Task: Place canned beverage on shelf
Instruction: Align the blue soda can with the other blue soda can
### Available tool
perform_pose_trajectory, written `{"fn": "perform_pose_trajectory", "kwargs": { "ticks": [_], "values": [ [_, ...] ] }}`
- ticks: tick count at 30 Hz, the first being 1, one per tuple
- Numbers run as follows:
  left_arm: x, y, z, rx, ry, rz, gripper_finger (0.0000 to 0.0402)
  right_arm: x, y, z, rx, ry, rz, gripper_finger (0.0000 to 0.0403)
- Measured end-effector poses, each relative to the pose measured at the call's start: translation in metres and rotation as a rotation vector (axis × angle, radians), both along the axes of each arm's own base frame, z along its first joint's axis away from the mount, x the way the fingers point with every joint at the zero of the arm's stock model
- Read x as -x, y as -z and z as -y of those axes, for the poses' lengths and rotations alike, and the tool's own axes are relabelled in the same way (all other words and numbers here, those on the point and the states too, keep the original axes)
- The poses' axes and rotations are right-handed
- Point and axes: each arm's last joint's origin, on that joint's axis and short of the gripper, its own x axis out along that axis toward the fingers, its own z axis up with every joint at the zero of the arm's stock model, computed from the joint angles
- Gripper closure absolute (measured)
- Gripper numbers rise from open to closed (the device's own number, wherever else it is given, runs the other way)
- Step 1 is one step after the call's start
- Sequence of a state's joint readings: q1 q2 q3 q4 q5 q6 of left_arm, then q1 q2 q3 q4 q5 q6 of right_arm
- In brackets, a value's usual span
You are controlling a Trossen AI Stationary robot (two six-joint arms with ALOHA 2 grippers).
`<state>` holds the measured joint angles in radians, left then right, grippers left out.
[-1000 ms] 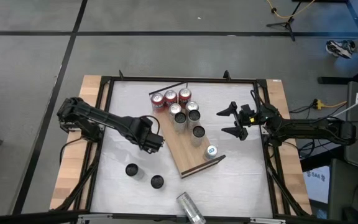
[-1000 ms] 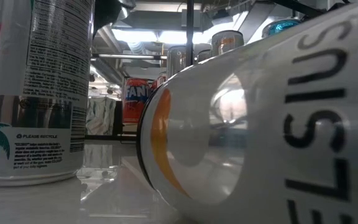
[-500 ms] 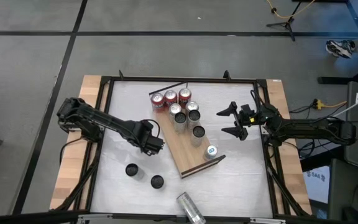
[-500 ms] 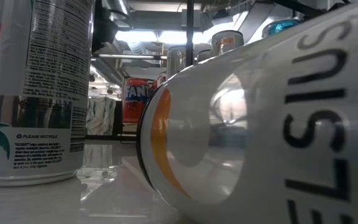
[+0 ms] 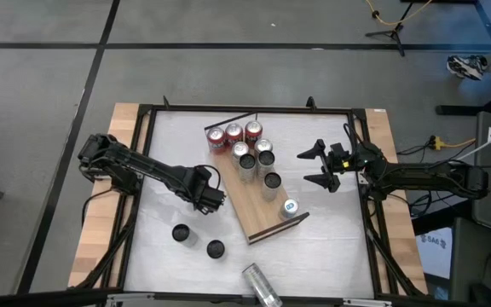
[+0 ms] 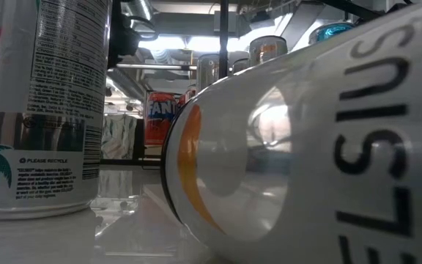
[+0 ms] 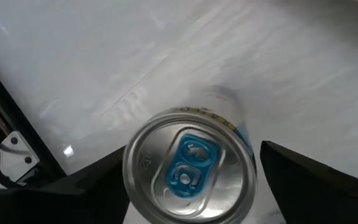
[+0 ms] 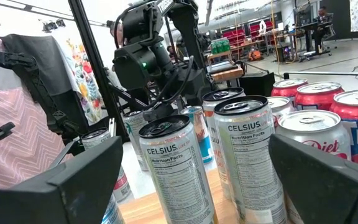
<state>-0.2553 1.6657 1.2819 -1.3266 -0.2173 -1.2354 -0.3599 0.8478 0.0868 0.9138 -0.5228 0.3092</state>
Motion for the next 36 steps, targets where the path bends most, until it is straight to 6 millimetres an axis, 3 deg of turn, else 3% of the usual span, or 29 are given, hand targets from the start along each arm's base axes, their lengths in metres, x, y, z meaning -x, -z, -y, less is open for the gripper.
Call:
{"fn": "perform_pose_trajectory", "kwargs": {
  "ticks": [11,20,26,36],
  "values": [
    [-0.001,-0.001,-0.003,0.021,-0.001,-0.001,0.0172,0.000,0.000,0.000,0.000,0.000,0.000,0.0004],
    [-0.010,-0.016,-0.001,0.053,0.062,0.047,0.0177,0.000,0.000,0.000,0.000,0.000,0.000,0.0004],
    [-0.021,-0.045,0.001,0.092,0.143,0.136,0.0177,0.000,0.000,0.000,0.000,0.000,0.000,0.0004],
    [-0.034,-0.115,0.004,0.120,0.234,0.385,0.0176,0.000,0.000,0.000,0.000,0.000,0.000,0.0004]
  ]
}}
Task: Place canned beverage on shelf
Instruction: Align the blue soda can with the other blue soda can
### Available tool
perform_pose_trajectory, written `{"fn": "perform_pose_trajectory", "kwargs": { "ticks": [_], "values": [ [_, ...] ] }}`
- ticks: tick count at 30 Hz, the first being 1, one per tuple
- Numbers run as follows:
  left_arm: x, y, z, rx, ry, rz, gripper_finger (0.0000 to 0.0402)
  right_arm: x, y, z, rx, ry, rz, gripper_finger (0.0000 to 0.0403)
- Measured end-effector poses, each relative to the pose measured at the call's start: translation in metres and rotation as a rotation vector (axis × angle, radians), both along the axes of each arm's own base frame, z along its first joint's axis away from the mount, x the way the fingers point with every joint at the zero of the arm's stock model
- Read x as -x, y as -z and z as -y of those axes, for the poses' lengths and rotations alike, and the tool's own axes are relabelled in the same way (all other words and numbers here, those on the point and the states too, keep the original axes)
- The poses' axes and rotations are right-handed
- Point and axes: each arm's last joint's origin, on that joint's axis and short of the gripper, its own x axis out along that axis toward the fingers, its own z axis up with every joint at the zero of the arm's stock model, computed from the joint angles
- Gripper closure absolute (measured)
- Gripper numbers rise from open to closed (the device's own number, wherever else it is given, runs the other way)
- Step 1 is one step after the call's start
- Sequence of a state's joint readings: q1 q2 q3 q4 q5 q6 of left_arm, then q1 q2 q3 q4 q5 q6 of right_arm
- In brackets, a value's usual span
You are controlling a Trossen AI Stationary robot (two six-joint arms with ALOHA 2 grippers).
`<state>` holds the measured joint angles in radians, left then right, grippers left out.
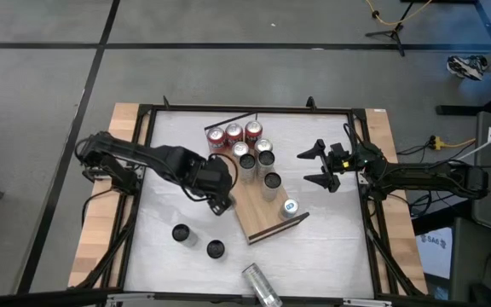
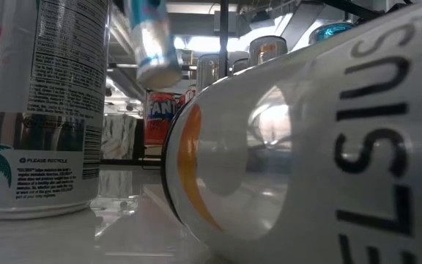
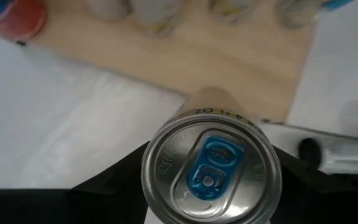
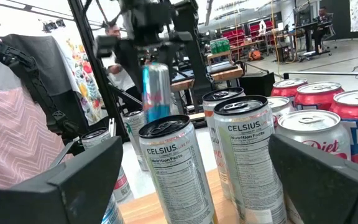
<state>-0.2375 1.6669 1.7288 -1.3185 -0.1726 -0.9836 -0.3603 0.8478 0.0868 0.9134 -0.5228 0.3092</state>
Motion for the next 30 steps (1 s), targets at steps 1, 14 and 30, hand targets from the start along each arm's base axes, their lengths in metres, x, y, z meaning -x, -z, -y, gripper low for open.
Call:
{"fn": "perform_pose_trajectory", "kwargs": {
  "ticks": [1,14,30],
  "values": [
    [0.000,-0.005,0.000,0.005,0.000,0.018,0.0176,0.000,0.000,0.000,0.000,0.000,0.000,0.0004],
    [-0.032,-0.011,0.007,0.011,0.115,0.246,0.0176,0.000,0.000,0.000,-0.001,0.000,-0.001,0.0004],
    [-0.058,0.003,0.015,0.026,0.170,0.313,0.0176,0.000,0.000,0.000,0.000,0.000,-0.001,0.0004]
  ]
}}
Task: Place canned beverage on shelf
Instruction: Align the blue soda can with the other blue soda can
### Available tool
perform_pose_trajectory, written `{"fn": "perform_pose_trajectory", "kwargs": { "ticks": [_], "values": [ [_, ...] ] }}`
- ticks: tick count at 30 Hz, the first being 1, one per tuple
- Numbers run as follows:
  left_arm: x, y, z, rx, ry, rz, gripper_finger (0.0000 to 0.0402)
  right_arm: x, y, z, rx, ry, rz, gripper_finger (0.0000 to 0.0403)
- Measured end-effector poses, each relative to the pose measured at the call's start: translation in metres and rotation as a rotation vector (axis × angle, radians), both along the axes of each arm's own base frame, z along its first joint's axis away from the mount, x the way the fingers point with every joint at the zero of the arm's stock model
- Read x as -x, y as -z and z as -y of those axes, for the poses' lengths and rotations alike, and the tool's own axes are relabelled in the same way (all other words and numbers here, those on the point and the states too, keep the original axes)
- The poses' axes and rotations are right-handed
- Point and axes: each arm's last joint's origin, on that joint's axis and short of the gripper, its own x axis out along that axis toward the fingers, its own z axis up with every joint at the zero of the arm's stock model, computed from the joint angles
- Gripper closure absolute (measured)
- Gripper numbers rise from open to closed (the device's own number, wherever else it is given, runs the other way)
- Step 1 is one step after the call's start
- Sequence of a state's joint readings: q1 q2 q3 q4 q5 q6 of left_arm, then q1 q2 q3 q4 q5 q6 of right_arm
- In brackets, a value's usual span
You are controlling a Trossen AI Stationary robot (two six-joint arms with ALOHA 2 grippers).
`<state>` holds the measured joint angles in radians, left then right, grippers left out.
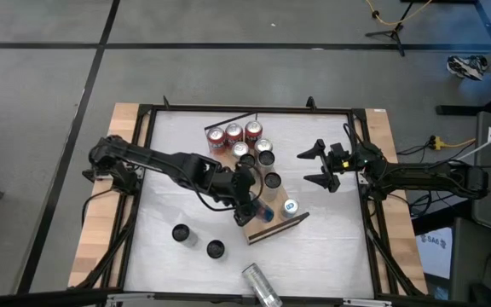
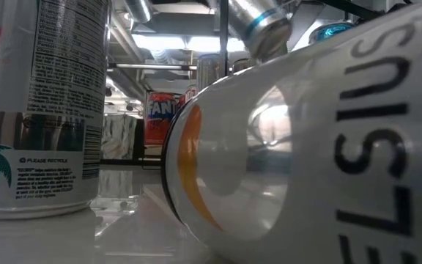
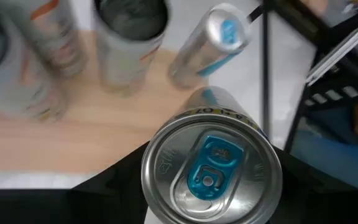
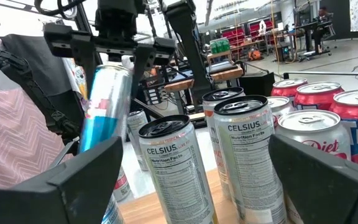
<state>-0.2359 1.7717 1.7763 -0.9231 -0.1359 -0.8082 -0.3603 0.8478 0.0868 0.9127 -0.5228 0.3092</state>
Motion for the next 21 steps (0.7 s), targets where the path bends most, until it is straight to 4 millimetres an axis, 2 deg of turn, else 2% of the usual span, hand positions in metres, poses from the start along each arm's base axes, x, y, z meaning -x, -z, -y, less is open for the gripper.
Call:
{"fn": "perform_pose_trajectory", "kwargs": {
  "ticks": [6,15,21],
  "values": [
    [-0.007,0.003,0.002,-0.002,0.019,0.009,0.0176,0.000,0.000,0.001,-0.006,0.033,-0.003,0.0004],
    [-0.006,0.007,0.001,-0.033,0.032,-0.037,0.0176,-0.001,0.003,0.002,-0.019,0.067,-0.025,0.0004],
    [-0.012,0.018,0.002,-0.092,0.041,-0.068,0.0176,-0.001,0.004,0.002,-0.023,0.067,-0.036,0.0004]
  ]
}}
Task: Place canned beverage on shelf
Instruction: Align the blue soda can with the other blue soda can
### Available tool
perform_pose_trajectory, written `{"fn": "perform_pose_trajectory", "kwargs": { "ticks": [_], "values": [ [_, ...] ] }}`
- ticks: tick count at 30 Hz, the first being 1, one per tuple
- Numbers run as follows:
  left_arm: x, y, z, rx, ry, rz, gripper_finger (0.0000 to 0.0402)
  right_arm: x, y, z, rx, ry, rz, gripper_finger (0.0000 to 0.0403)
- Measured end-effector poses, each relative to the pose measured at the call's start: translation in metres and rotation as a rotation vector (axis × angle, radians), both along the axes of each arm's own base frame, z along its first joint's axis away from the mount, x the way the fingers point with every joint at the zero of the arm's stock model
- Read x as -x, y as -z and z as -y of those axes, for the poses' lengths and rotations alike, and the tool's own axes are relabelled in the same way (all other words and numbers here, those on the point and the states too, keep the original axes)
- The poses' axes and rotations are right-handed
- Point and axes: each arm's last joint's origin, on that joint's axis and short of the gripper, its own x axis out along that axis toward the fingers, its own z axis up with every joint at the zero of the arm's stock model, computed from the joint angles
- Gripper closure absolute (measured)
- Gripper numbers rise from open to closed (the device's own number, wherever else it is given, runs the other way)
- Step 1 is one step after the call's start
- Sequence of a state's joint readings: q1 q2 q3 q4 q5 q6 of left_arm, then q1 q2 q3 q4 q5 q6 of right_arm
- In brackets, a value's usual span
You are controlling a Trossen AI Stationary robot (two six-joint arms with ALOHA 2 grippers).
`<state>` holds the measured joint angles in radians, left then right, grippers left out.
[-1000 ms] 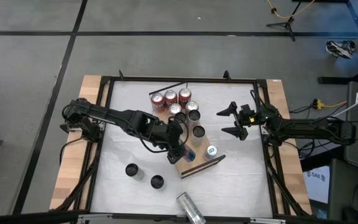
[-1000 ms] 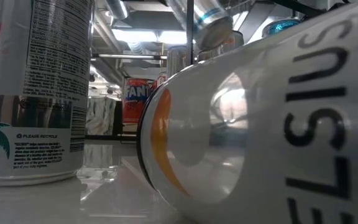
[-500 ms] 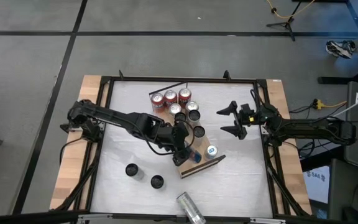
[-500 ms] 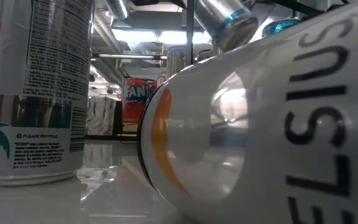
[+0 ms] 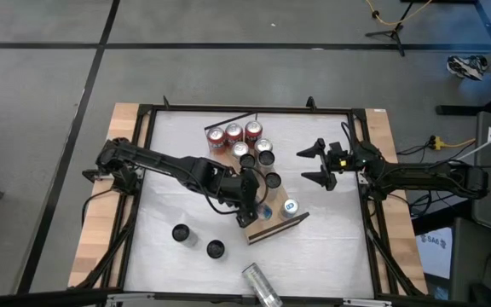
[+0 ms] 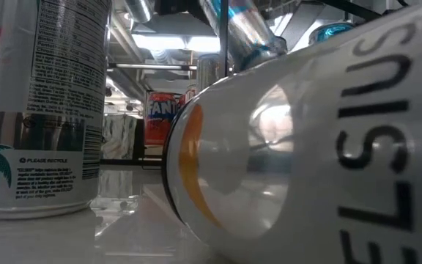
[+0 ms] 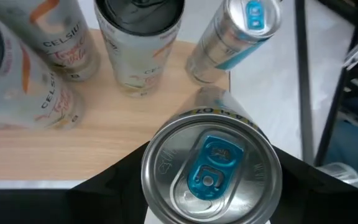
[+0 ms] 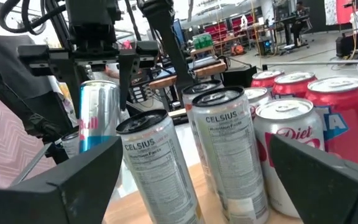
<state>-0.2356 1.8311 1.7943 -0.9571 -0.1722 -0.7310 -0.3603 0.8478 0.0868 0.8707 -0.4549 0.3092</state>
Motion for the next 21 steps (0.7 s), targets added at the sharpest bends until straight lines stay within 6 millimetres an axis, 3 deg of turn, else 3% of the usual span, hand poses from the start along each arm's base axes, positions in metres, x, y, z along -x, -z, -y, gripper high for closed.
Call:
{"fn": "perform_pose_trajectory", "kwargs": {
  "ticks": [13,21],
  "values": [
    [-0.001,0.030,0.000,-0.049,0.003,-0.199,0.0176,0.000,0.001,0.000,-0.005,-0.001,-0.014,0.0004],
    [0.004,0.032,-0.004,-0.114,-0.023,-0.252,0.0176,0.000,0.001,0.000,-0.005,-0.001,-0.014,0.0004]
  ]
}}
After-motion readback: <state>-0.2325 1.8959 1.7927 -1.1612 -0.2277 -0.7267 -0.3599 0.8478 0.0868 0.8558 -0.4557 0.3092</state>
